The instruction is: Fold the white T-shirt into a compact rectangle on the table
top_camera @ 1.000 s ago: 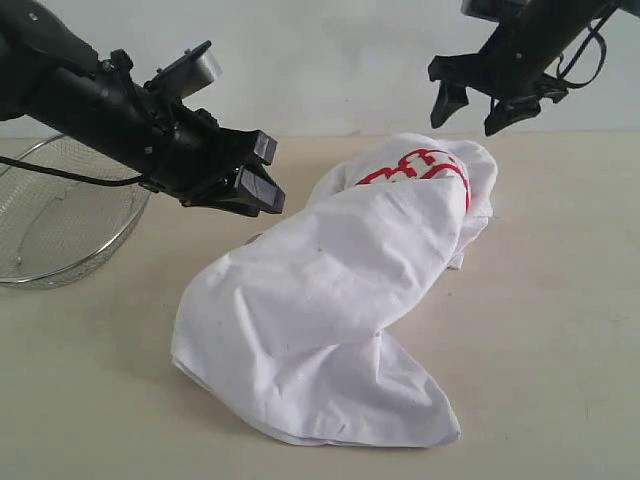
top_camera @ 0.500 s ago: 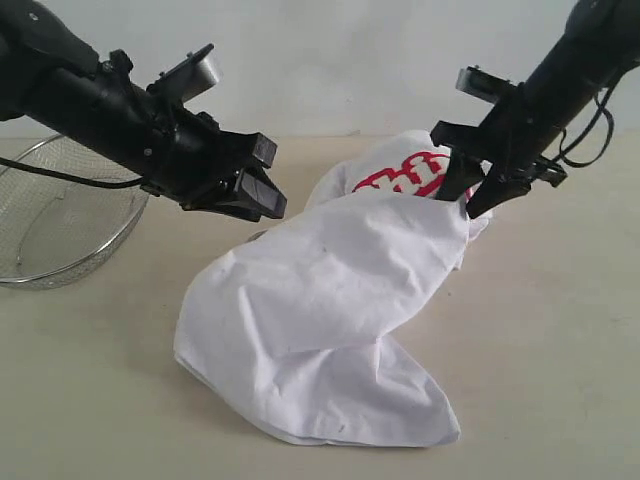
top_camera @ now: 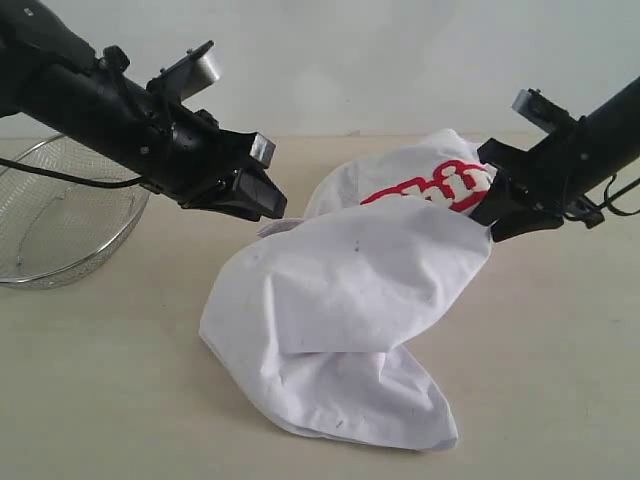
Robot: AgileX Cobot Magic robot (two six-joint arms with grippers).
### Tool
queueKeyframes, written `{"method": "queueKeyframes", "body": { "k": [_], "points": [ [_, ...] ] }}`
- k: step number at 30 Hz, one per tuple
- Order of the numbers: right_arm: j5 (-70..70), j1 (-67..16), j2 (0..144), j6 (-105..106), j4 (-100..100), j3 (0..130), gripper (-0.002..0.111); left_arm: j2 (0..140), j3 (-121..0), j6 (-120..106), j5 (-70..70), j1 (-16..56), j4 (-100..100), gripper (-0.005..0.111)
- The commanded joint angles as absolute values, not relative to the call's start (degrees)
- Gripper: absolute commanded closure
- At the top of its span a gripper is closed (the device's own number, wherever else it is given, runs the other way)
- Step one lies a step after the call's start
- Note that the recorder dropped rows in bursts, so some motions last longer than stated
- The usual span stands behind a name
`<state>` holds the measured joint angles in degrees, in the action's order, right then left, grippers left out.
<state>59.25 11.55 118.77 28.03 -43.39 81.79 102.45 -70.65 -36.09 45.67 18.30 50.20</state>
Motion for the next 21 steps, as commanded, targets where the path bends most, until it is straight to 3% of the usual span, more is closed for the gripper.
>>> {"method": "queueKeyframes", "body": {
  "k": [1, 10, 17, 21],
  "points": [
    [56.81, 11.25, 117.93, 33.67, -49.44, 78.29, 0.077, 102.01, -70.68, -37.0, 46.7, 18.53, 50.38, 0.073],
    [49.3, 1.3, 118.51, 36.52, -54.25, 77.35, 0.078, 102.01, -70.68, -37.05, 47.04, 18.53, 50.38, 0.073],
    [46.79, -7.89, 118.51, 45.29, -62.7, 79.04, 0.108, 102.01, -70.68, -37.05, 47.18, 18.53, 50.38, 0.073],
    [48.06, -9.78, 118.51, 45.45, -62.88, 82.28, 0.102, 102.01, -70.68, -37.05, 47.18, 18.53, 50.38, 0.073]
  ]
}}
